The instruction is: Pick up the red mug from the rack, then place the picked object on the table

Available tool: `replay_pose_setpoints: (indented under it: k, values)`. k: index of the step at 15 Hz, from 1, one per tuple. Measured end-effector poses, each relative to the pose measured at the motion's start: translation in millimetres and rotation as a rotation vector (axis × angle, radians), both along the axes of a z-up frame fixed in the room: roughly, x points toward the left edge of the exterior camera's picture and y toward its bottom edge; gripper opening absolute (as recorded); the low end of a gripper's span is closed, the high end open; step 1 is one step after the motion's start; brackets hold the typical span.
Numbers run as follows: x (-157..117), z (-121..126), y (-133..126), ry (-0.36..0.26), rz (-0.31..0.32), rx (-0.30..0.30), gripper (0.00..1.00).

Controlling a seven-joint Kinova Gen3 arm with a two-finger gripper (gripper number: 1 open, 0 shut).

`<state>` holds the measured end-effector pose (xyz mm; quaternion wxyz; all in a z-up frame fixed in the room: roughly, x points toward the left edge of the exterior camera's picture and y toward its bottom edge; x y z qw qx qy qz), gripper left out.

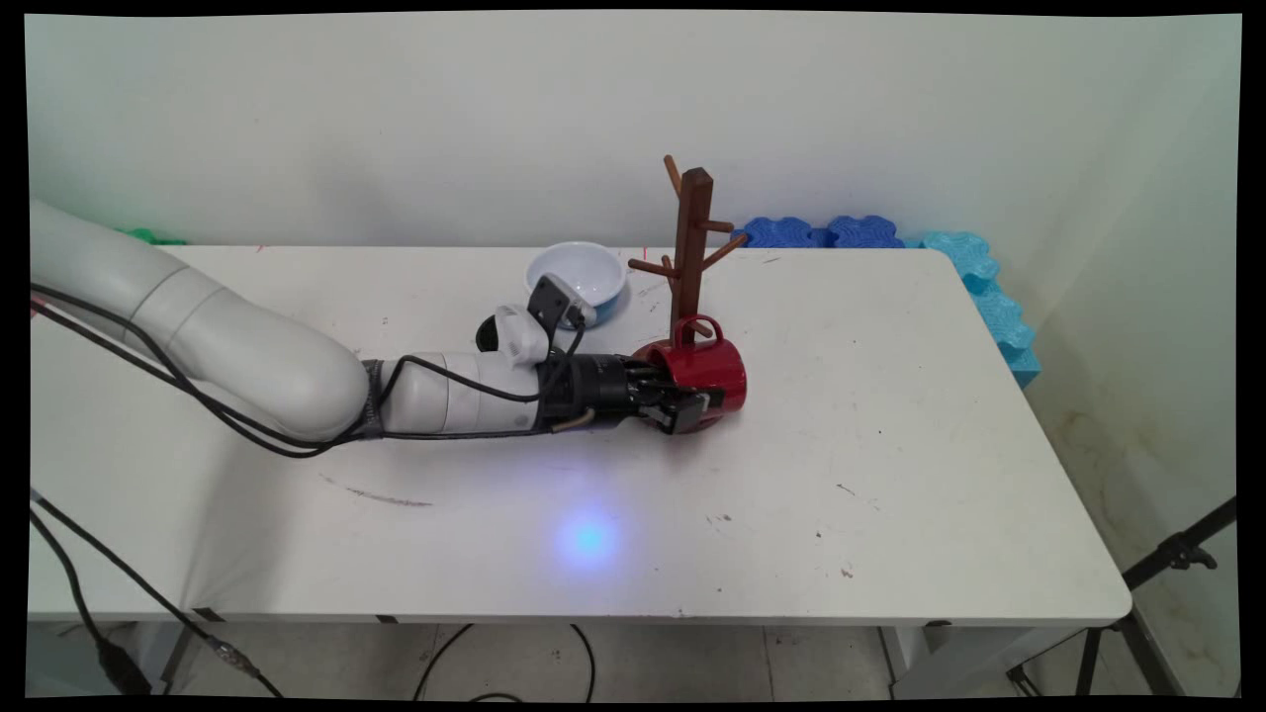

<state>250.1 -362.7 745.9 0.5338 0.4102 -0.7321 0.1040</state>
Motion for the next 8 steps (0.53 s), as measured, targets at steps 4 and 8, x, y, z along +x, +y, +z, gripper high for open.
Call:
replay_pose_setpoints:
  k: [4, 8]
  values:
    - [0.0, -1.5, -0.6, -0.007, -0.007, -0.006, 0.0]
    - [1.1, 0.1, 2.3, -0.002, -0.02, -0.01, 0.0]
